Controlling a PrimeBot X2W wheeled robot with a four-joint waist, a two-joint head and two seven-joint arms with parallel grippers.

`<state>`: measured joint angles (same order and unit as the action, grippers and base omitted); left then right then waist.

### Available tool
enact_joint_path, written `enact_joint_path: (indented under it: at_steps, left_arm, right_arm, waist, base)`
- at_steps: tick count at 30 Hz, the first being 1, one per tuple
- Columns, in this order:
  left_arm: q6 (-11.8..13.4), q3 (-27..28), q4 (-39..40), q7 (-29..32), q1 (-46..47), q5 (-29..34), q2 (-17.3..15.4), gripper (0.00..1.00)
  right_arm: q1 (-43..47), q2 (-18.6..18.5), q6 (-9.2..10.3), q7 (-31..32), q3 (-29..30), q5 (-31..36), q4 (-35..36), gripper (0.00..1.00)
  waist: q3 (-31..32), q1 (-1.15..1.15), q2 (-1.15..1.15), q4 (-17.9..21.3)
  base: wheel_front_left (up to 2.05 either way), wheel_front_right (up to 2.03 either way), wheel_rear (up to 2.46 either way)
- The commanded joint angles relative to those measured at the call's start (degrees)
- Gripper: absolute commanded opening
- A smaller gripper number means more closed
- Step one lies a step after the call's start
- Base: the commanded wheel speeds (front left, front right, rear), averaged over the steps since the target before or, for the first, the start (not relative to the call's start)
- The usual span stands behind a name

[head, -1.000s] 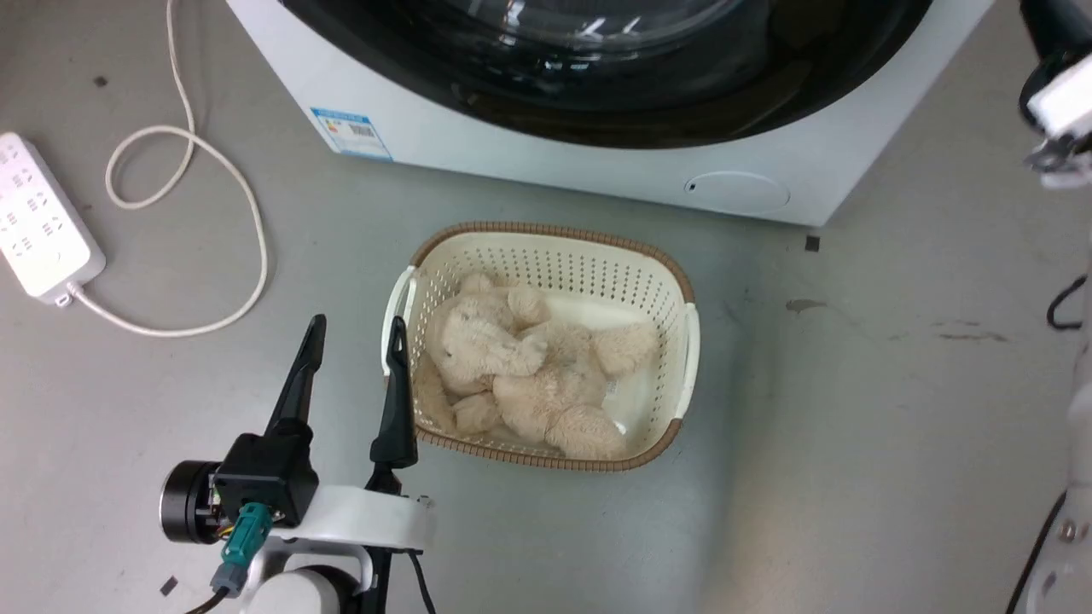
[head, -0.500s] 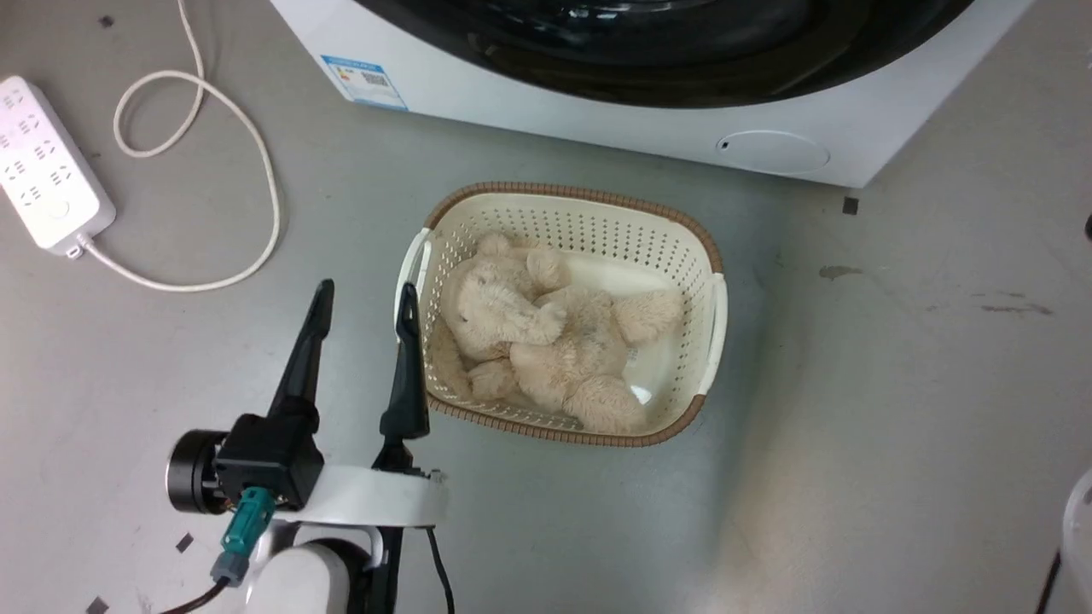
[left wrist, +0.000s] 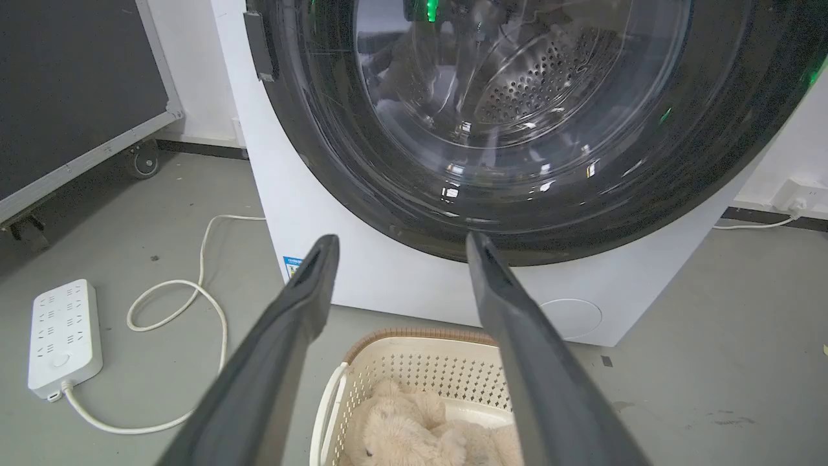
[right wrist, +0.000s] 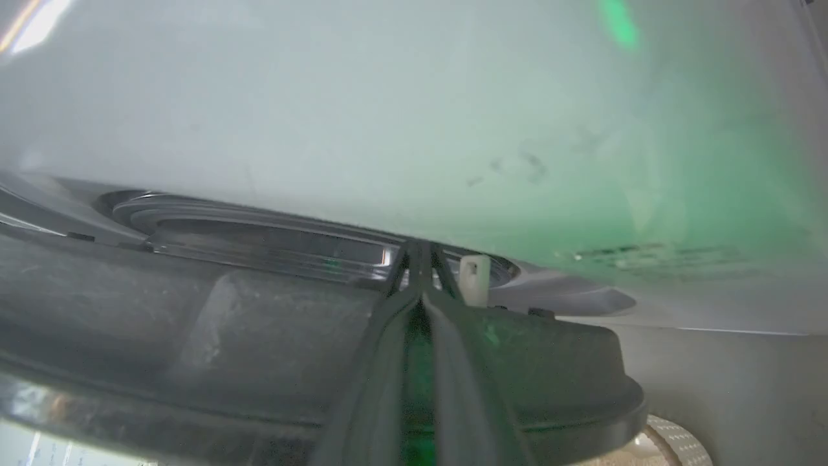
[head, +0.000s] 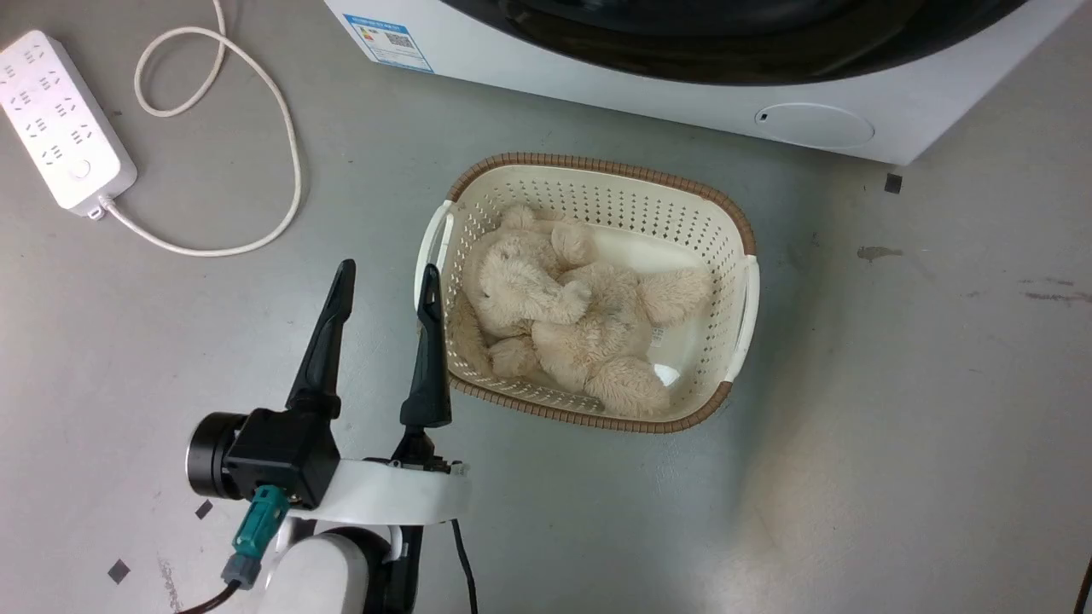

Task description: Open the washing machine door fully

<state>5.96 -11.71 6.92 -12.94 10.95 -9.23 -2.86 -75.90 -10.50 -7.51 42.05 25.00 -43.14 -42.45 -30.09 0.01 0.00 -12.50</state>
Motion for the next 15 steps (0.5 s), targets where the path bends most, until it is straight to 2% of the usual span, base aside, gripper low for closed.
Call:
enact_joint_path:
  at_steps: [1, 9, 15]
  left_arm:
    - [0.50, -0.31, 0.03, -0.70, 1.15, -0.26, -0.02, 1.00]
    - [-0.15, -1.06, -1.33, -1.66, 0.66, -0.63, -0.01, 1.00]
    - [-0.84, -1.08, -2.79, -2.06, -1.01, -0.42, -0.01, 1.00]
  right_arm:
    - [-1.48, 0.29, 0.01, 2.14, 0.67, -1.45, -1.81, 0.00]
    - [2.90, 1.65, 0.02, 7.85, 2.64, -4.59, -2.85, 0.00]
    - [10.54, 4.61, 0.02, 12.27, 2.14, -6.82, 0.46, 0.00]
  waist:
    - [0.17, -0.01, 0.00, -0.10]
    - [4.25, -0.01, 0.00, 0.59]
    - [9.25, -0.01, 0.00, 1.90]
  base:
    - [0.00, 0.00, 0.00]
    - [0.00, 0.00, 0.00]
    - [0.00, 0.00, 0.00]
